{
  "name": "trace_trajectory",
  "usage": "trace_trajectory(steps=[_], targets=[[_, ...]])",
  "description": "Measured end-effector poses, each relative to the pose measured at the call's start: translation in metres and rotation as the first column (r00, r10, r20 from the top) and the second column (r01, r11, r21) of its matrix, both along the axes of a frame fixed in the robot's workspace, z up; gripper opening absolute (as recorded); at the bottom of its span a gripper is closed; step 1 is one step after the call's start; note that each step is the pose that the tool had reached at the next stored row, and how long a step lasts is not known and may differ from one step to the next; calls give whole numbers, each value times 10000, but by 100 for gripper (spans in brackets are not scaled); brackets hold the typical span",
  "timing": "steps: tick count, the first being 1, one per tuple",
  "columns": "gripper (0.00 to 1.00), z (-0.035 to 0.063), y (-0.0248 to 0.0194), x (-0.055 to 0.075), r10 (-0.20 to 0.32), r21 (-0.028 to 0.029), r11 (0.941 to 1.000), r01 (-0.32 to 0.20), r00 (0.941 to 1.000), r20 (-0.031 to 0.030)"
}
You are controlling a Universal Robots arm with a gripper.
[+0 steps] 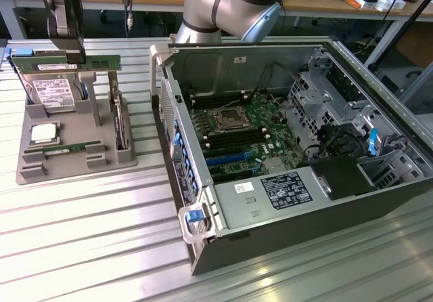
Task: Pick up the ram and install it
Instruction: 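Pick up the ram and move it above insertion slot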
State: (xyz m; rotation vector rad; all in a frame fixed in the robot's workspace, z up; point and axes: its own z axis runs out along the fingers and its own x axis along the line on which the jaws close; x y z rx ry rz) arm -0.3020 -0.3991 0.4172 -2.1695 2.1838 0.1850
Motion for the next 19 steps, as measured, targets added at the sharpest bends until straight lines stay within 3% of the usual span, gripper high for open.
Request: trace_trajectory(steps=[19], targets=[[12, -199, 0, 290, 0, 0, 10000, 0, 10000, 0]])
